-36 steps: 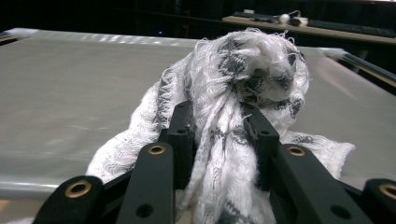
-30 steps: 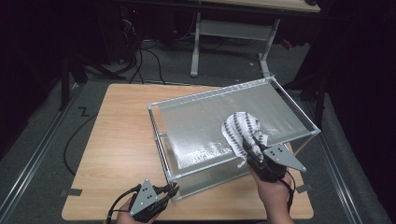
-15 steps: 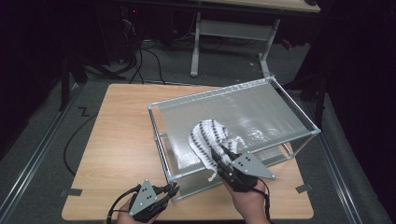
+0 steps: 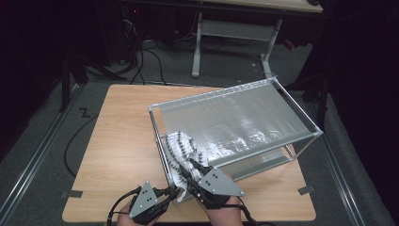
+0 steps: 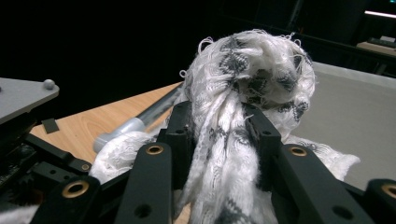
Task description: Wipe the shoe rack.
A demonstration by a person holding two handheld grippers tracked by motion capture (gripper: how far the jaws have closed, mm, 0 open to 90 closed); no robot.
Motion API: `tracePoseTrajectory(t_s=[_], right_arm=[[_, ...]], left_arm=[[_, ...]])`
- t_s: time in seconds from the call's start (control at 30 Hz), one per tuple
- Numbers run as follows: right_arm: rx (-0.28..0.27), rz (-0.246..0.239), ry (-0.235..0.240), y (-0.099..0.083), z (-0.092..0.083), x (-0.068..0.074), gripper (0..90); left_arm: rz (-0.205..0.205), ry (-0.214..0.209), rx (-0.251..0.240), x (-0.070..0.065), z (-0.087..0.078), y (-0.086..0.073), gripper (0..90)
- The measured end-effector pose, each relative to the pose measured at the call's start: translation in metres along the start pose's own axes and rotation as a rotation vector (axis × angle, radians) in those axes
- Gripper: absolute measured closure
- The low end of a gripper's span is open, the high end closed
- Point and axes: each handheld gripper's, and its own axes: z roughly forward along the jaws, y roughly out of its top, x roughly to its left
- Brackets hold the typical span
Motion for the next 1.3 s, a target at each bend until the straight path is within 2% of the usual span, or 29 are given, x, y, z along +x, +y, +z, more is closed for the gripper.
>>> tracePoseTrajectory(t_s=[0.13, 0.33, 0.47, 0.63, 0.73, 0.9, 1.0, 1.3], right_arm=[[0.000, -0.005, -0.006, 0.000, 0.001, 0.000, 68.0], [0.007, -0.027, -0.051, -0.001, -0.002, -0.005, 68.5], [0.014, -0.029, -0.085, -0.003, -0.005, -0.011, 68.9], [0.018, -0.007, -0.120, -0.006, -0.010, -0.024, 69.1], [0.016, -0.003, -0.147, -0.008, -0.014, -0.033, 69.0], [0.023, 0.019, -0.207, -0.014, -0.023, -0.054, 68.9], [0.023, 0.034, -0.257, -0.018, -0.029, -0.070, 68.7], [0.032, 0.094, -0.369, -0.029, -0.045, -0.116, 69.1]], left_arm=[[0.003, -0.002, 0.002, 0.000, 0.000, 0.000, 80.6], [0.025, -0.009, 0.016, 0.002, -0.003, 0.001, 80.6], [0.028, -0.007, 0.035, 0.006, -0.012, 0.000, 80.6], [0.004, 0.017, 0.053, 0.016, -0.029, -0.004, 80.7], [-0.015, 0.024, 0.041, 0.020, -0.033, -0.008, 80.8], [-0.001, 0.029, 0.032, 0.022, -0.035, -0.009, 80.7], [-0.007, 0.027, 0.027, 0.025, -0.036, -0.010, 80.7], [-0.015, 0.033, 0.024, 0.026, -0.036, -0.011, 80.6]])
